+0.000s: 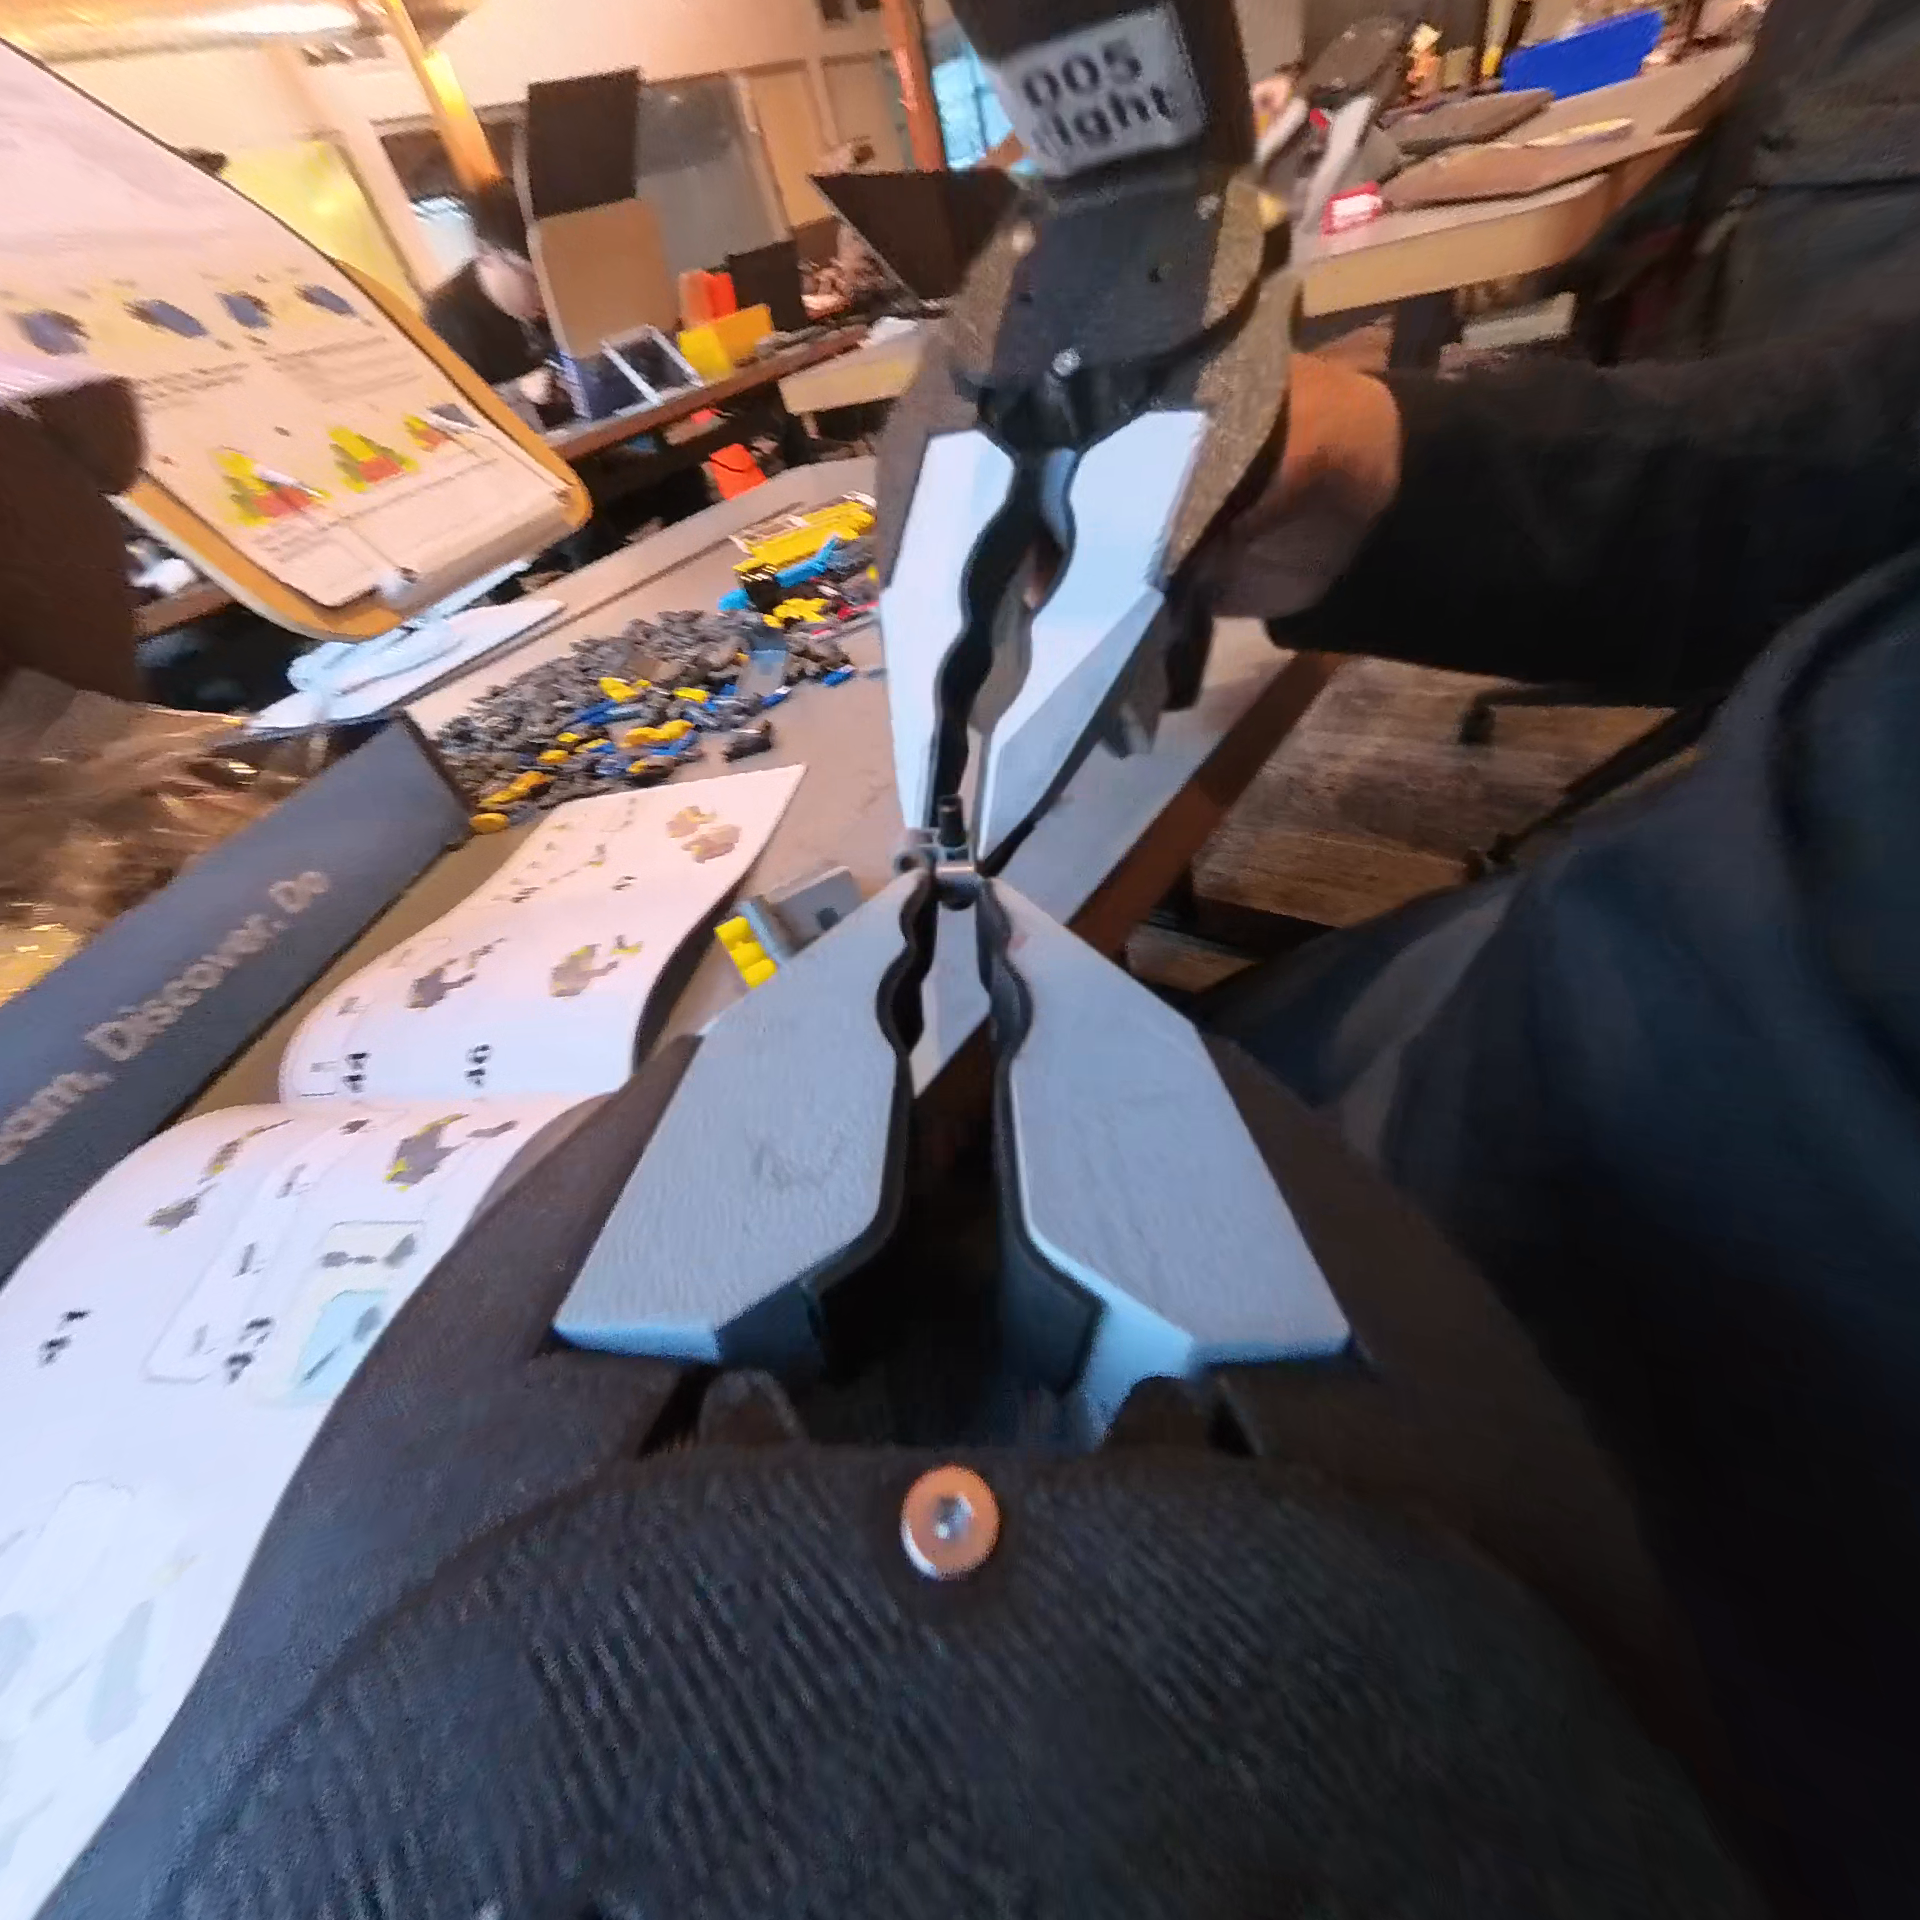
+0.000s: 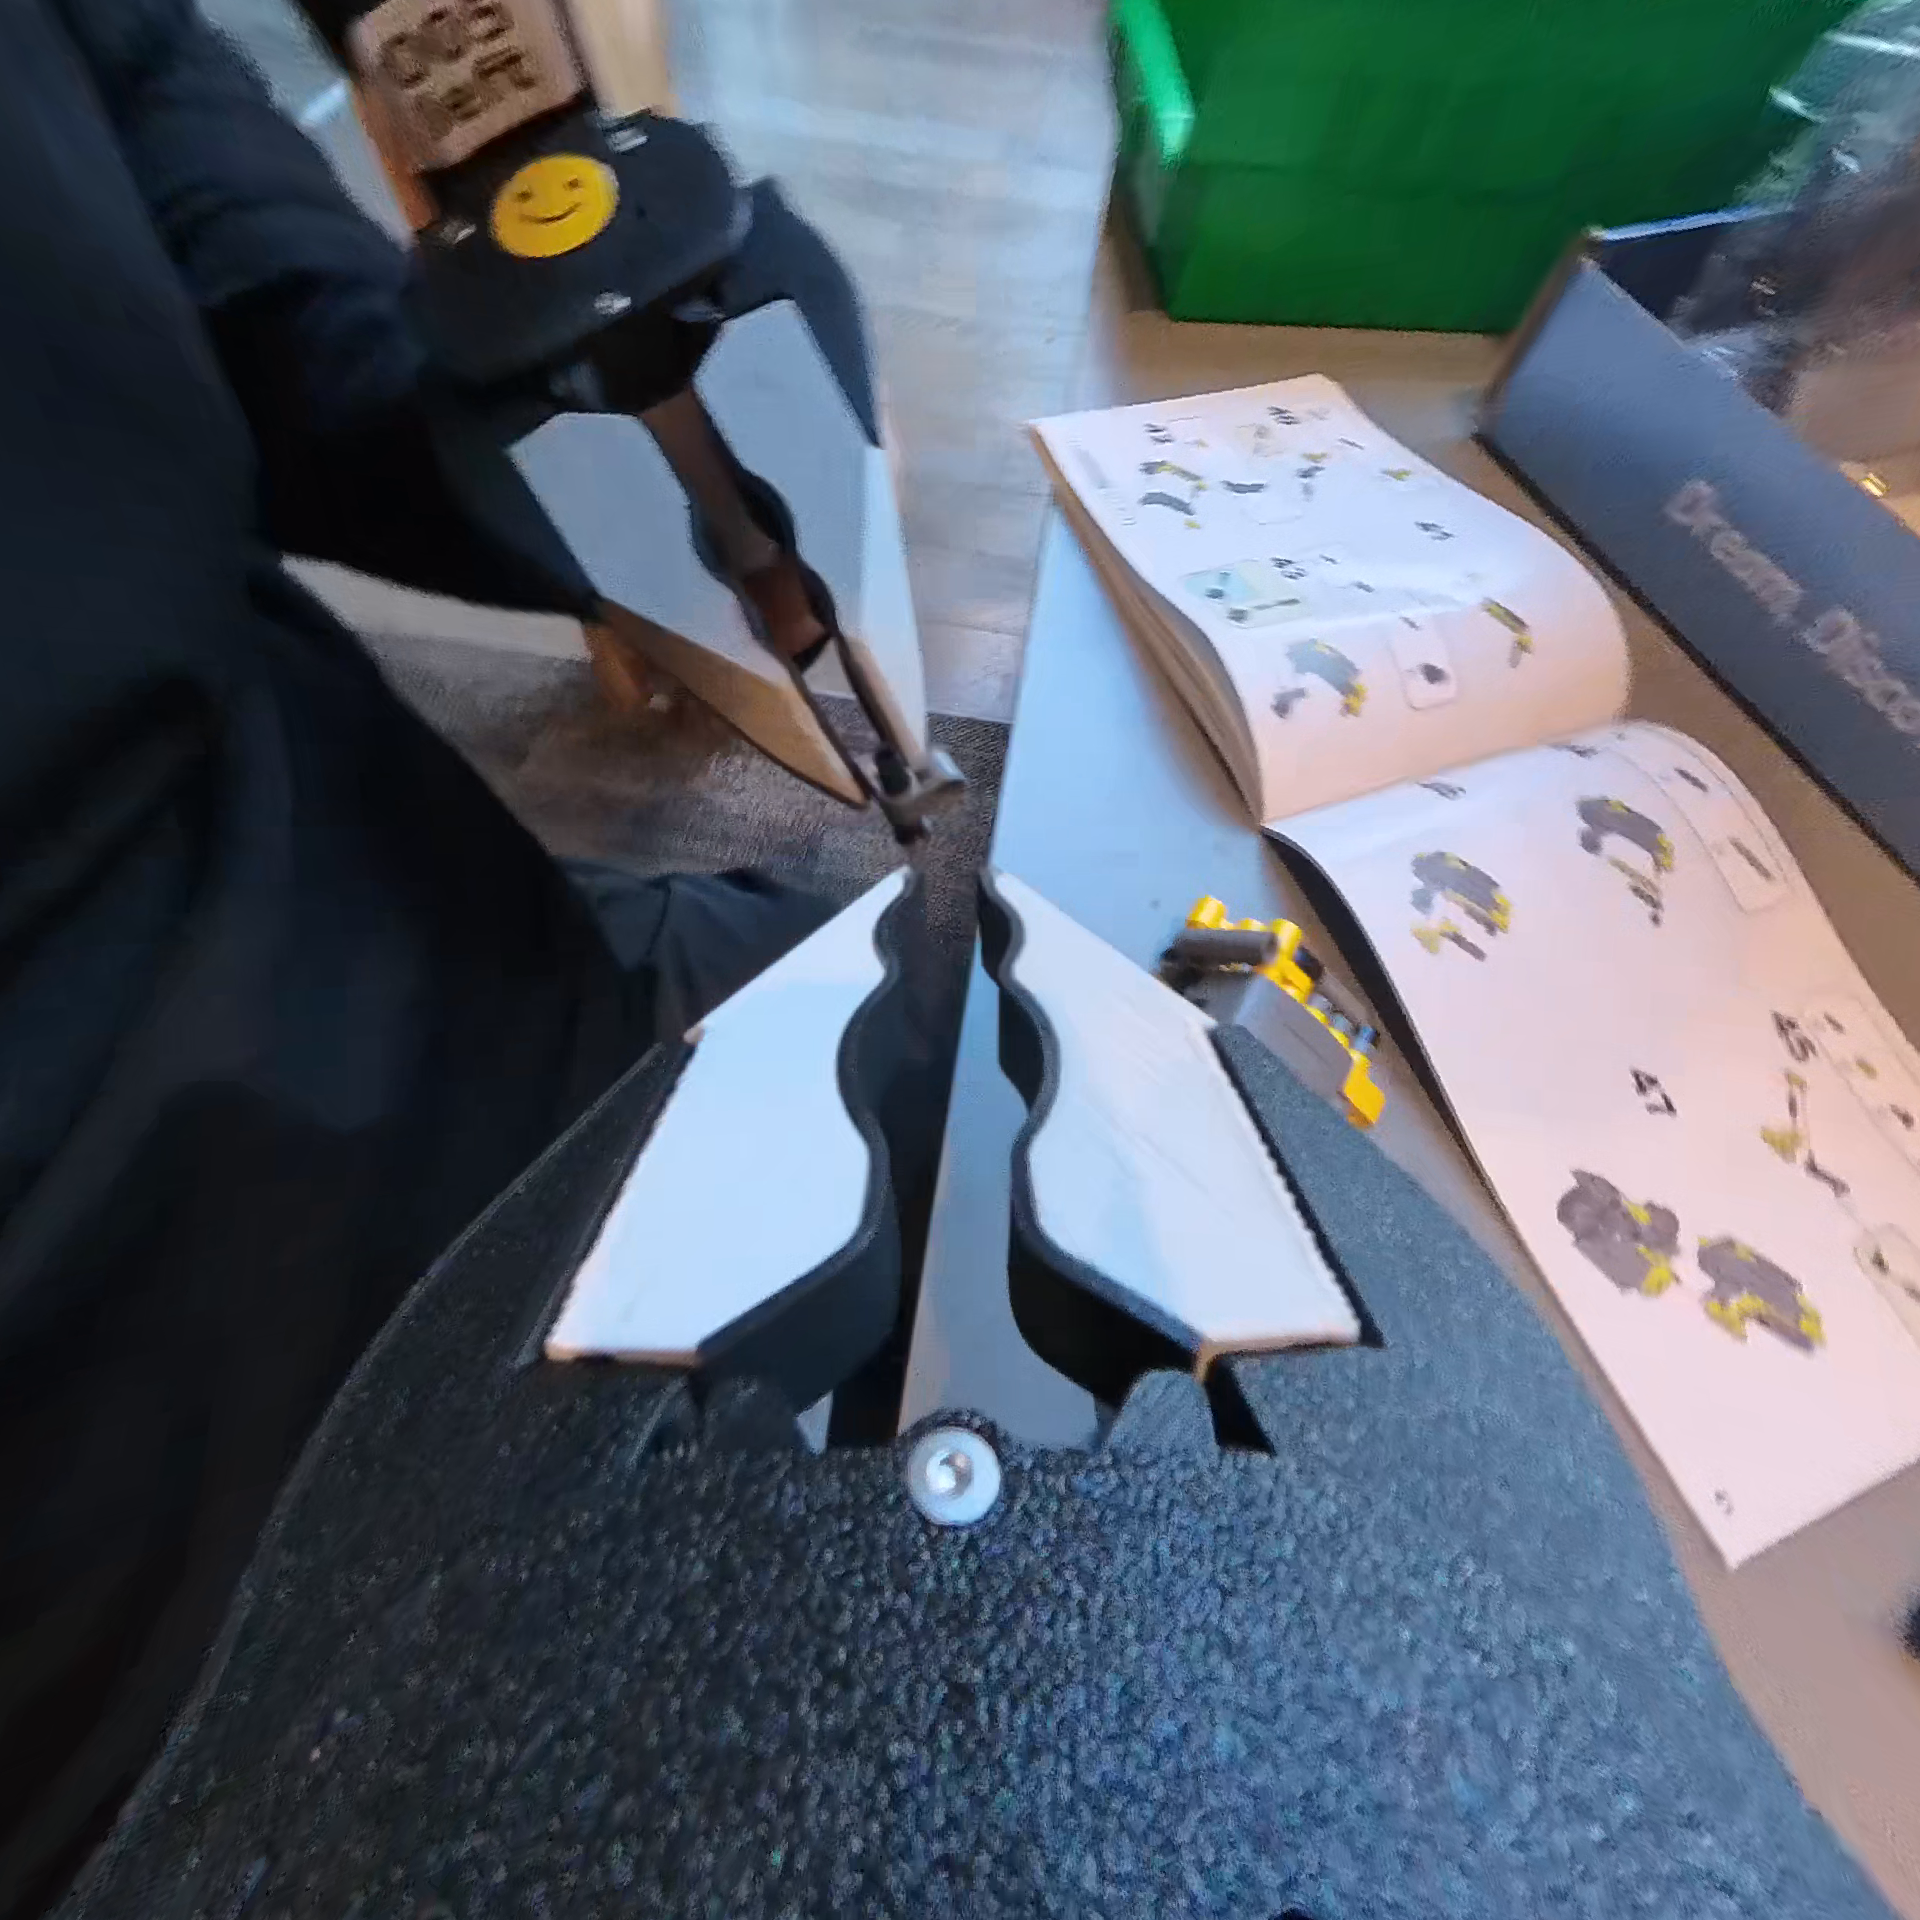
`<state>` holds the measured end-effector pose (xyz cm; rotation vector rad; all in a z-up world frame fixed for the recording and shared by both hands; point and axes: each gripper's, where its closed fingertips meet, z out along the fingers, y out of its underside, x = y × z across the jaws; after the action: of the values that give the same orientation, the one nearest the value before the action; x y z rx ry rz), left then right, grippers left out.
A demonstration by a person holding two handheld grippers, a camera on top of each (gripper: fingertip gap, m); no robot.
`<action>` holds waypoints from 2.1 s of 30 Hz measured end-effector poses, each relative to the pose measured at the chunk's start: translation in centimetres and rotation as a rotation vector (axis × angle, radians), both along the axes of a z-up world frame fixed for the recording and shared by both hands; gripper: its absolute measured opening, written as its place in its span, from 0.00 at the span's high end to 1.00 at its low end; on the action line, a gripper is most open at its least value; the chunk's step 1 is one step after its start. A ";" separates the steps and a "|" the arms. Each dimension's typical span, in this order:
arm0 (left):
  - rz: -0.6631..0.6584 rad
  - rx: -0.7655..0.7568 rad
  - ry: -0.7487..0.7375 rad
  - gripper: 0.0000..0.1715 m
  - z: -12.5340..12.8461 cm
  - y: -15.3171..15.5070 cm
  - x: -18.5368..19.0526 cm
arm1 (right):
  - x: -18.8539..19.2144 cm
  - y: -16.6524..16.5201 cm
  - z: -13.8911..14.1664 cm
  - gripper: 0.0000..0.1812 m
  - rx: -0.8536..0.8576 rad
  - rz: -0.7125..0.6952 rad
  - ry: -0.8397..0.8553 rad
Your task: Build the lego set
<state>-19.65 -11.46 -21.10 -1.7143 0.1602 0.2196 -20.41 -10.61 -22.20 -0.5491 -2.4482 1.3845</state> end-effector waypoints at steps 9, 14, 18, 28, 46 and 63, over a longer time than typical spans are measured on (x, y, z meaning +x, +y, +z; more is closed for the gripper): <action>0.109 0.037 -0.120 0.96 0.5 -0.3 -2.0 | -1.4 -0.5 1.3 0.90 -0.205 -0.136 -0.101; 0.136 0.044 -0.164 0.97 0.5 -0.5 -2.5 | -1.6 -1.7 1.0 0.90 -0.261 -0.128 -0.167; 0.136 0.052 -0.165 0.96 0.7 -0.6 -2.5 | -1.9 -1.8 1.3 0.90 -0.315 -0.135 -0.197; 0.154 0.068 -0.190 0.97 1.0 -0.9 -3.0 | -2.3 -2.0 1.7 0.90 -0.381 -0.117 -0.254; 0.145 0.099 -0.215 0.97 1.2 -1.4 -3.6 | -2.9 -2.8 1.8 0.90 -0.381 -0.085 -0.243; 0.119 0.119 -0.294 0.97 1.0 -1.8 -4.3 | -3.6 -3.3 1.9 0.92 -0.340 -0.062 -0.173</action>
<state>-23.96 -13.23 -20.06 -1.6189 -0.1688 0.0612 -24.05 -13.95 -20.26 -0.8457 -2.3076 1.8089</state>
